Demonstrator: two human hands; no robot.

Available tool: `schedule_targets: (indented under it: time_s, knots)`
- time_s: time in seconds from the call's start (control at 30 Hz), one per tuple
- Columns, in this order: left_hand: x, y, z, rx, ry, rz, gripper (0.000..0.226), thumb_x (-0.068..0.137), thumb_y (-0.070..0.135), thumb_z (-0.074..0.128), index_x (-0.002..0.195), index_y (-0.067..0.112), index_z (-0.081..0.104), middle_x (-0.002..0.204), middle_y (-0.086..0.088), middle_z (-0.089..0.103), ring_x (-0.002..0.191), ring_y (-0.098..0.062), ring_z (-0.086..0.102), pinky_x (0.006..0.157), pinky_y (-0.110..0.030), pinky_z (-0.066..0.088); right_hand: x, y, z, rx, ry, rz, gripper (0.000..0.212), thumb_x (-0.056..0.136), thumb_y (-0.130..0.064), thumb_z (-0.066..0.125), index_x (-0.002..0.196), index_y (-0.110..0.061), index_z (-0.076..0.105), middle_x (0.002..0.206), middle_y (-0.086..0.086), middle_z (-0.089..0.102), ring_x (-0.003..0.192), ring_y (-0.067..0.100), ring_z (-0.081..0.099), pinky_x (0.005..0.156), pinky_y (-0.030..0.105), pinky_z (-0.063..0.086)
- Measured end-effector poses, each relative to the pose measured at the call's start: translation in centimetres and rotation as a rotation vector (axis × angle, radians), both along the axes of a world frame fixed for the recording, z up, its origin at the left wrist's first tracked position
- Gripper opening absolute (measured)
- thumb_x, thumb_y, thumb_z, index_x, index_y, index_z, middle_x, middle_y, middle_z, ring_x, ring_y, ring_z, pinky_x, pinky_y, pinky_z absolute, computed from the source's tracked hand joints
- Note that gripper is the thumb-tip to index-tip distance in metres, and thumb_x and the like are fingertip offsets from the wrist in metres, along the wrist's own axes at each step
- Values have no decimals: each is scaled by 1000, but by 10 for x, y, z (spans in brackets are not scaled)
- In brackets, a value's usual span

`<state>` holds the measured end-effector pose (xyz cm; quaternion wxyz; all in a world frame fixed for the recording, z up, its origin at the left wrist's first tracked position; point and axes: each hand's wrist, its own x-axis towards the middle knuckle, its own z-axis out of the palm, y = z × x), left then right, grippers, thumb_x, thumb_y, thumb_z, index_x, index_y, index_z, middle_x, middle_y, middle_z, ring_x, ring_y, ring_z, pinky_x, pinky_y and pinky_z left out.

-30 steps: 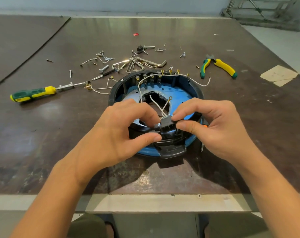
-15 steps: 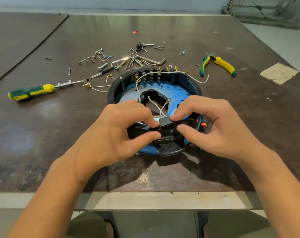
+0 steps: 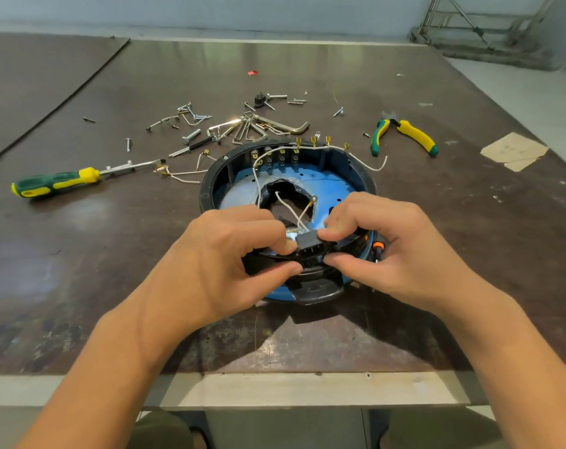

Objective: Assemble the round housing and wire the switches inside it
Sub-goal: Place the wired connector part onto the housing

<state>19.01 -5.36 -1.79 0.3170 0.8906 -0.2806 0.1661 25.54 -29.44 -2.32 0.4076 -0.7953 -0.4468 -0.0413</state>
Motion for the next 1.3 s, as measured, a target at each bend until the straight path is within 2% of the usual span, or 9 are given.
schedule_targets:
  time_s: [0.43, 0.53, 0.63, 0.7, 0.77, 0.83, 1.0, 1.1, 1.3]
  knots:
    - [-3, -5, 2, 15, 6, 42, 18, 87, 35, 71, 82, 19, 65, 84, 6, 64, 76, -17, 64, 61, -39, 54, 1, -1, 4, -27, 34, -17, 22, 78, -8, 83, 98, -7, 75, 95, 1, 68, 94, 18, 65, 80, 42, 53]
    - [-3, -11, -2, -26, -16, 114, 24, 85, 41, 72, 83, 19, 63, 82, 9, 64, 74, -13, 64, 60, -37, 52, 0, 0, 3, -12, 75, -21, 24, 79, -10, 83, 101, -12, 74, 97, -8, 68, 96, 13, 66, 83, 35, 54]
    - [-3, -18, -5, -35, -57, 191, 26, 84, 44, 72, 93, 24, 59, 83, 14, 59, 73, -7, 59, 60, -28, 49, 0, -1, 4, -5, 107, -34, 27, 80, -13, 82, 104, -19, 72, 99, -16, 67, 99, 9, 66, 85, 23, 52]
    - [-2, -22, -7, -34, -74, 166, 25, 87, 38, 71, 104, 24, 60, 96, 14, 59, 80, -9, 60, 64, -28, 51, -1, -1, 3, -12, 97, -40, 34, 80, -14, 82, 110, -24, 68, 99, -16, 67, 101, 10, 66, 86, 23, 52]
    - [-1, -24, -7, -13, -84, 107, 25, 90, 29, 69, 113, 23, 63, 111, 11, 60, 89, -10, 63, 70, -32, 54, -3, 0, 2, 23, 106, -55, 53, 78, -15, 83, 124, -25, 58, 94, -12, 66, 99, 16, 66, 90, 31, 51]
    - [-1, -26, -9, 8, -84, 79, 24, 91, 24, 68, 114, 20, 67, 116, 9, 63, 98, -10, 66, 75, -35, 56, -4, -1, 0, 72, 122, -75, 66, 76, -16, 85, 132, -23, 50, 91, -10, 66, 96, 20, 67, 92, 38, 50]
    - [-2, -26, -9, 3, -68, 76, 18, 91, 20, 66, 106, 13, 73, 113, 5, 66, 99, -13, 67, 76, -38, 57, -5, -2, -1, 80, 110, -93, 47, 77, -18, 85, 117, -18, 61, 94, -11, 68, 98, 20, 68, 86, 43, 55]
    - [-1, -27, -8, 20, -82, 74, 15, 90, 18, 66, 103, 13, 73, 111, 4, 67, 96, -15, 68, 74, -37, 57, -4, -1, -1, 59, 110, -101, 45, 77, -22, 84, 116, -21, 61, 94, -13, 68, 98, 18, 68, 87, 44, 53]
    - [-2, -27, -3, 56, -90, 77, 12, 91, 21, 65, 100, 17, 72, 109, 9, 67, 87, -16, 69, 63, -39, 56, -2, -1, -2, 59, 58, -77, 33, 78, -19, 83, 107, -20, 67, 95, -11, 68, 96, 11, 67, 84, 35, 54]
